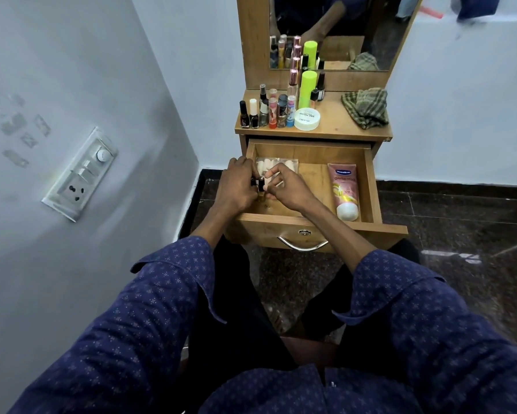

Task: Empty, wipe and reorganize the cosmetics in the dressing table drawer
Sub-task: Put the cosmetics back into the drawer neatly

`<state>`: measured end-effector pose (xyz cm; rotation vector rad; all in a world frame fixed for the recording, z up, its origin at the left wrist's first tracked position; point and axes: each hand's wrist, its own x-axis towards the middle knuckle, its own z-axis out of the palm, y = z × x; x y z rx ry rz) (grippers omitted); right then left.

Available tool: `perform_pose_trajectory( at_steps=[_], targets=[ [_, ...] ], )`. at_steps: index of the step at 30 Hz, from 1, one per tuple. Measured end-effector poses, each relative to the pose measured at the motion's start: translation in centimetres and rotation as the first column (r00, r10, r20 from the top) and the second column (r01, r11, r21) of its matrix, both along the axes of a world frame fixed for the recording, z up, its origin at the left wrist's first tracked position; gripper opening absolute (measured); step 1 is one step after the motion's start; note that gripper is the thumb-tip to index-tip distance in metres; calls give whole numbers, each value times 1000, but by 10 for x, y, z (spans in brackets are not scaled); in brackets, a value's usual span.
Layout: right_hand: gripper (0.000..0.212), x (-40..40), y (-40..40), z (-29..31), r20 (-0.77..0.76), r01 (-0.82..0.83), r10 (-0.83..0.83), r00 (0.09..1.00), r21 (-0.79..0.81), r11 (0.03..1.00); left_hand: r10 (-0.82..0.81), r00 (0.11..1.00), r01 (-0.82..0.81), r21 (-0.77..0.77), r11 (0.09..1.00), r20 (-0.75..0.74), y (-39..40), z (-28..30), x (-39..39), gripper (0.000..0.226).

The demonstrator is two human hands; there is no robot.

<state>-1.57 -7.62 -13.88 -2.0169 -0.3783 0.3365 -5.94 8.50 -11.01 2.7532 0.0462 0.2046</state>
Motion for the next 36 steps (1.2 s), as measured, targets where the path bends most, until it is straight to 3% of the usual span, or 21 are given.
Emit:
perform_pose_trajectory(
  at_steps=[9,16,23,29,36],
  targets=[
    [41,2,-1,2,-12,-117,116,993,-92,989,-14,1000,14,-16,1000,11,2,-5,2,44],
    [40,3,-1,0,14,-60,62,998,-111,992,-17,1000,17,-10,1000,6,2,-4,3,48],
    [23,11,-7,26,206,58,-24,978,-161,985,-8,1000,8,-25,1000,3,5,12,4,52],
    [14,34,-13,76,379,124,-35,925,-214,969,66,980,-52,-84,995,185,26,38,20,24],
    [14,60,-9,127,625,207,16,781,-282,937,109,929,-73,-114,991,353,41,74,53,25]
  ],
)
